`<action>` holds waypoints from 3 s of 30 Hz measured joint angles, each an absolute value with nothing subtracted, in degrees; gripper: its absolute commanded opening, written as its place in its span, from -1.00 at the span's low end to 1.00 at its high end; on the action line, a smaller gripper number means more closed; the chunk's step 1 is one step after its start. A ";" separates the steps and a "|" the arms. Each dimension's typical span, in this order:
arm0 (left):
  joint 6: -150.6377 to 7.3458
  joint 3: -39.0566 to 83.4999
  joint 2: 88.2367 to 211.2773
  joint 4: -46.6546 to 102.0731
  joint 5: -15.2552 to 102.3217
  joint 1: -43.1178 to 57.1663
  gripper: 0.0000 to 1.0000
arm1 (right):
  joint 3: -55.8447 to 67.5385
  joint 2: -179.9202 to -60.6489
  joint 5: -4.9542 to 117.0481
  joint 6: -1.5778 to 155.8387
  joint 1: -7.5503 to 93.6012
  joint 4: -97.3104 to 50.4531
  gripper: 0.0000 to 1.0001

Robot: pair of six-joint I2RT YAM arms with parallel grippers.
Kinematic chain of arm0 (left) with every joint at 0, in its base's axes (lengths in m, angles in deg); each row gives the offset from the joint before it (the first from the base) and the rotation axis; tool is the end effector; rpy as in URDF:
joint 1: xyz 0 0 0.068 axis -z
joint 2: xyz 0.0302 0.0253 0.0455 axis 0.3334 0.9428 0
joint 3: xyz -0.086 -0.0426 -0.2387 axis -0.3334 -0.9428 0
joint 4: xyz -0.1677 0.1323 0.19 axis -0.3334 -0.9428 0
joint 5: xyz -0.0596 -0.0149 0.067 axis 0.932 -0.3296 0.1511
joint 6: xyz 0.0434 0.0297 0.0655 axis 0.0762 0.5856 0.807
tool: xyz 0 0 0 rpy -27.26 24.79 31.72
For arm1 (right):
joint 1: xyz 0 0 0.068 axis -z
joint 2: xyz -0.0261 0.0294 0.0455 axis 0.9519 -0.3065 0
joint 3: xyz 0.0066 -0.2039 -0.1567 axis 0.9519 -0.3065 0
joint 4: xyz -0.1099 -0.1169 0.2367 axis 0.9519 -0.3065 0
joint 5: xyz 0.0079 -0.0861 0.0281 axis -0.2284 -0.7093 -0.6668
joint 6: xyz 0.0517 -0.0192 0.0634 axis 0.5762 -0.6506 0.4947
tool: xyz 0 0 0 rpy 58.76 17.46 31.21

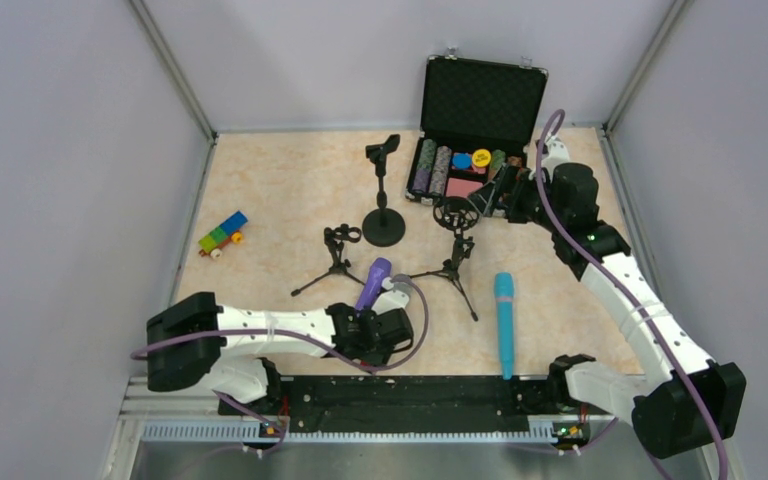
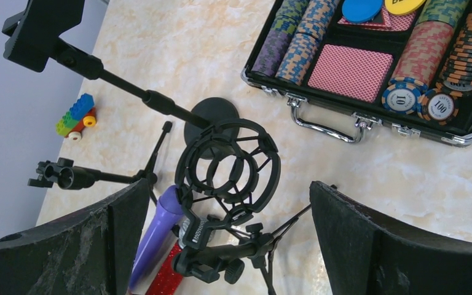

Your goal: Attach the microphones to the stand

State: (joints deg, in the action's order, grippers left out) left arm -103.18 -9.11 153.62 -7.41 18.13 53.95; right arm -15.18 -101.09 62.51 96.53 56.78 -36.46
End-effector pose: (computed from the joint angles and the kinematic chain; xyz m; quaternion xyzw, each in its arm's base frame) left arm 0.0976 -0.2519 0.0989 0.2319 0.9482 -0.0582 0.2089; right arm 0.2994 0.1008 0.3055 0.0080 0.8203 0.2943 0.4903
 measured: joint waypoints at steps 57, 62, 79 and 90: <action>-103.33 -9.00 155.45 5.36 18.13 53.41 -0.66 | -19.64 -96.57 64.92 97.36 56.78 -35.67 0.98; -102.02 -8.15 158.03 5.88 18.06 53.47 0.28 | -20.25 -96.55 64.98 97.34 56.78 -35.59 0.98; -98.83 0.18 167.19 2.86 15.07 53.80 0.44 | -20.31 -96.59 65.01 97.23 56.78 -35.65 0.98; -97.30 3.33 169.99 2.51 15.52 53.34 -1.00 | -20.31 -97.09 65.40 96.90 56.78 -35.67 0.98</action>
State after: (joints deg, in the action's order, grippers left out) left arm -97.30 3.33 169.99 2.51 15.52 53.34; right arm -20.31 -97.09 65.40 96.90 56.78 -35.67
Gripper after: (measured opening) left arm 0.456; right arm 0.990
